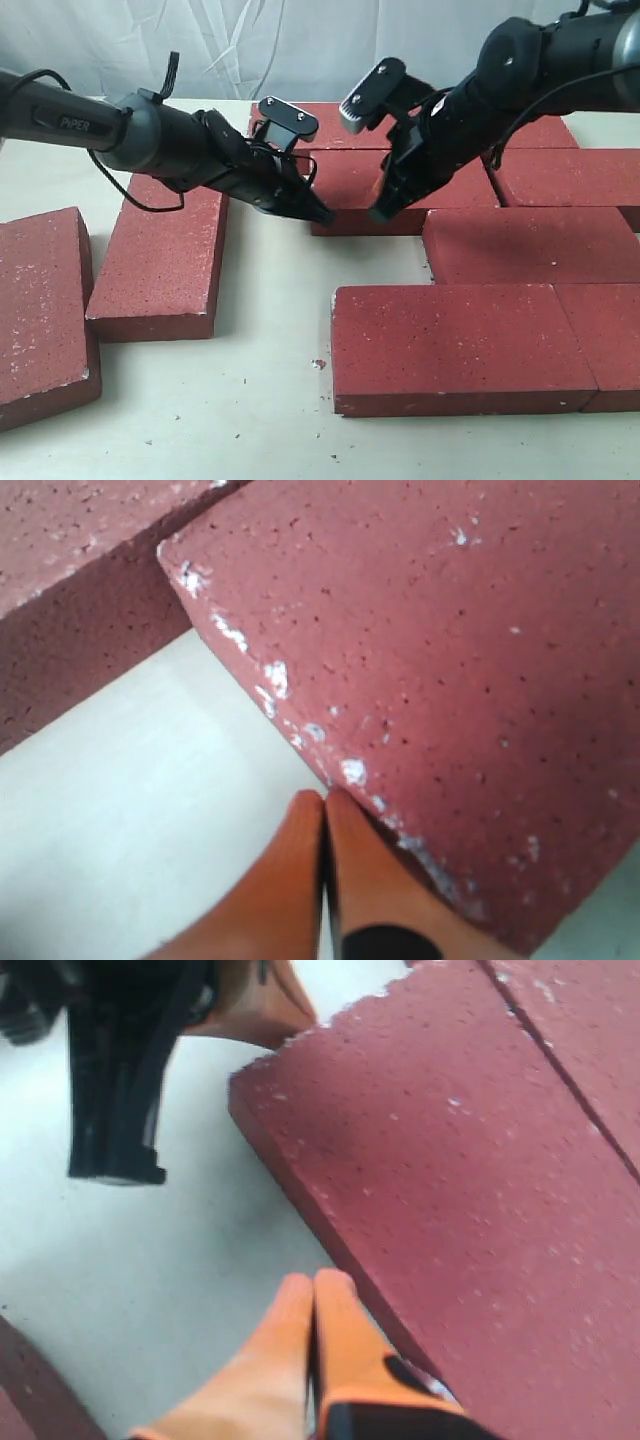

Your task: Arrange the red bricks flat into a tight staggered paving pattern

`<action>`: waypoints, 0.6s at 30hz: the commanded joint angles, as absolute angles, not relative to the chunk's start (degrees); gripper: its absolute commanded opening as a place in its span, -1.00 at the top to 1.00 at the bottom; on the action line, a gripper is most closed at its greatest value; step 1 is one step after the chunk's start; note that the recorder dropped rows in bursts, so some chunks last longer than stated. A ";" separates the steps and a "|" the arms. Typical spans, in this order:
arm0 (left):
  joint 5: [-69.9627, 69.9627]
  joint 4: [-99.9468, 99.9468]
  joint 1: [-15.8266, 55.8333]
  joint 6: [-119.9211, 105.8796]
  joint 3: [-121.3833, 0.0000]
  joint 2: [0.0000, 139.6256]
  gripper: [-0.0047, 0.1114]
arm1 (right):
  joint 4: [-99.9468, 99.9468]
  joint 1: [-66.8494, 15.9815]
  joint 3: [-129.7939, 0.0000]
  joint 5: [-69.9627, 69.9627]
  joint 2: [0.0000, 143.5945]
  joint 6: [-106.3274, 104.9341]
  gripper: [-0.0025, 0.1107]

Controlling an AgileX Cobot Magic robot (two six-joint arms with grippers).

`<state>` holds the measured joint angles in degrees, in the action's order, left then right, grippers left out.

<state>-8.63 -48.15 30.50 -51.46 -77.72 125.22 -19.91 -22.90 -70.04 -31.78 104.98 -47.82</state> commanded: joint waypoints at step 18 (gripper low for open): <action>-11.57 -50.53 34.53 -51.32 -83.81 129.58 0.92 | -19.78 -13.70 -68.84 -33.79 101.60 -39.69 0.97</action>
<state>-8.93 -49.15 32.40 -51.46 -82.32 128.52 -19.44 -13.95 -69.17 -33.66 102.17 -39.76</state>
